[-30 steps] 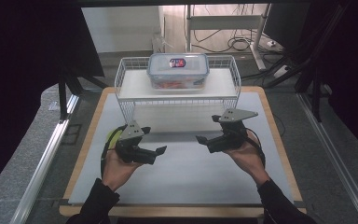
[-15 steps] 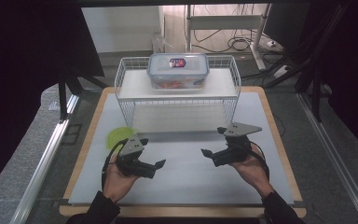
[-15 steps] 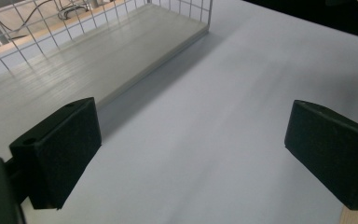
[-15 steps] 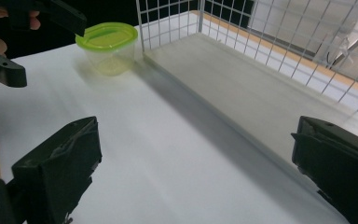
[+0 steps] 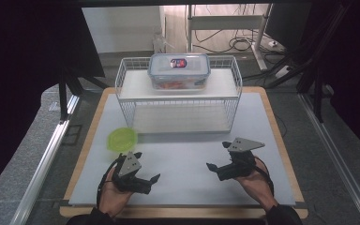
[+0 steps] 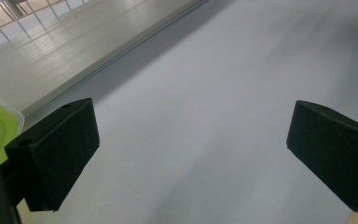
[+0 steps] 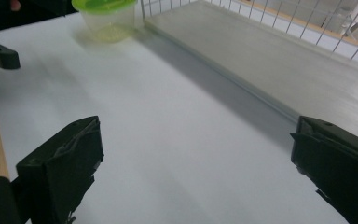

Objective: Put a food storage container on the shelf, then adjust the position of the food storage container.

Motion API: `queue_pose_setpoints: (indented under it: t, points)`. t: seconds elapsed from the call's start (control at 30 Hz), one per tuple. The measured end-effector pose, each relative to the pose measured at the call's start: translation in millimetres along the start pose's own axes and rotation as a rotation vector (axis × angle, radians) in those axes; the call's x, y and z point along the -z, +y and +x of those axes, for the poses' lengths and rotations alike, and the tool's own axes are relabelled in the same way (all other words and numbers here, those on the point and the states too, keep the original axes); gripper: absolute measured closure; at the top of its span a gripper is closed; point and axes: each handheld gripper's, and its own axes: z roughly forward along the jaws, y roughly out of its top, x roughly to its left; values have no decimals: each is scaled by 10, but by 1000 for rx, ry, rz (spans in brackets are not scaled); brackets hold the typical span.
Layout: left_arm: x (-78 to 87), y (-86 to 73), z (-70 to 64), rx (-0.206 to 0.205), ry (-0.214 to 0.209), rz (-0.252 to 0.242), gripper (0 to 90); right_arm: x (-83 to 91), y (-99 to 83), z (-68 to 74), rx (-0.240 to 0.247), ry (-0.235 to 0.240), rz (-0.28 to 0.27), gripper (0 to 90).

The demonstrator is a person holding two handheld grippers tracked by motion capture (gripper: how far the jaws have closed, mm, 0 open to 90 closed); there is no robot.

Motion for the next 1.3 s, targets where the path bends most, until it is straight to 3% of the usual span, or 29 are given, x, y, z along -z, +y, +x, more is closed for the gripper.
queue_pose_setpoints:
  t: [0.17,0.3,0.47,0.8,0.93,1.03,1.07,1.1,1.13,1.2,1.3]
  points:
    - [19,-93,-17,1,-4,5,33,6,-81,27,11,-11,10,23]
    - [-30,-157,-29,-18,-10,35,37,-2,-166,63,39,-22,29,22]
    - [-84,-188,-14,-5,-19,64,35,-43,-253,50,41,-19,63,22]
    - [-37,-145,44,74,-25,41,46,-68,-276,11,9,-15,66,22]
    - [28,-101,52,67,10,31,145,-90,-290,9,9,-10,72,23]
    - [77,-65,107,86,8,16,324,-100,-295,11,7,-10,74,24]
    - [103,-48,164,112,15,7,431,-100,-294,9,10,-11,76,25]
    - [103,-48,164,112,15,7,495,-100,-294,9,10,-11,76,25]
    - [114,-39,203,128,22,8,495,-96,-292,6,10,-14,75,26]
    - [131,-32,262,146,28,10,664,-83,-292,-15,2,-22,73,31]
    - [164,-25,363,176,13,9,743,-88,-298,-23,-2,-24,75,32]
